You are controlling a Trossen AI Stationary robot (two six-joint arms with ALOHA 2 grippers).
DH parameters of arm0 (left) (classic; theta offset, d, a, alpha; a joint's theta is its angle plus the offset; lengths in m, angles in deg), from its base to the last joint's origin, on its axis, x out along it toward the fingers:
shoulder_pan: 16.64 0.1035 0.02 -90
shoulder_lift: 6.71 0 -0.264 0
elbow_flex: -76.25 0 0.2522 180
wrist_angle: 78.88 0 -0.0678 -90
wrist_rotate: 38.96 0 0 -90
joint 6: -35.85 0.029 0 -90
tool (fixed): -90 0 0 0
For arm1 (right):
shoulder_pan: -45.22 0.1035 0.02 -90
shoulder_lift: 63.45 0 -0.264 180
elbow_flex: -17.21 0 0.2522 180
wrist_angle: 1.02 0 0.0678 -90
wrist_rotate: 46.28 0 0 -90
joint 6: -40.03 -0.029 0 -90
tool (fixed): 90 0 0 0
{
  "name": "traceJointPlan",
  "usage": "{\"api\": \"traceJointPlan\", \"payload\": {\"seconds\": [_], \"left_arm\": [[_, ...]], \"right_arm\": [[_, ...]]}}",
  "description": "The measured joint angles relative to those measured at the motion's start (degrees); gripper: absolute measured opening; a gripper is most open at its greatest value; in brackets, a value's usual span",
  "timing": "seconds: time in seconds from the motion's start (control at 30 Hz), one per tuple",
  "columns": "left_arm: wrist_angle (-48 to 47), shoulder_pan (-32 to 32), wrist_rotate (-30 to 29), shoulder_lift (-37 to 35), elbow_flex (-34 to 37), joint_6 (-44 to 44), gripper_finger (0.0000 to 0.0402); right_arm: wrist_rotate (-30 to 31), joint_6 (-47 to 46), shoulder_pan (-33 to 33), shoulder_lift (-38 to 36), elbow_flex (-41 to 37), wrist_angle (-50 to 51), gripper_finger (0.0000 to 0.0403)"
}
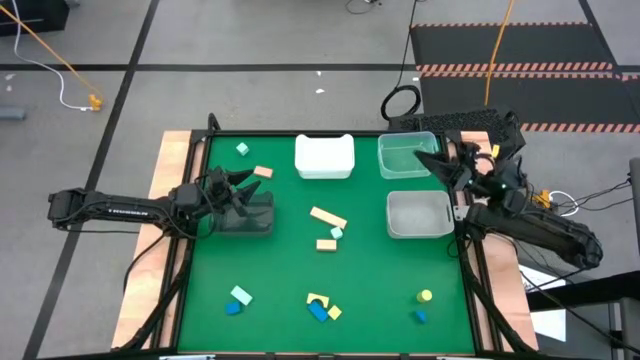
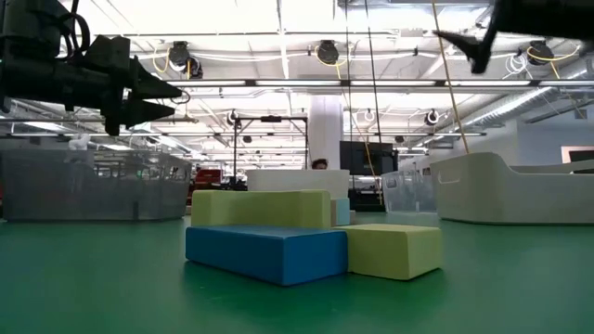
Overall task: Sort & place blocks by color
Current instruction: Put the top right green block into the transparent bin
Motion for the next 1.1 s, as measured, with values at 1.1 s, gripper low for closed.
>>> {"api": "traceJointPlan", "payload": {"seconds": [1.1], "left_arm": [[0.0, 0.0, 0.0, 0.0, 0.0, 0.0, 0.0257]], "right_arm": [[-19.8, -26.0, 45.5, 36.9, 17.3, 31.2, 0.0349]]}}
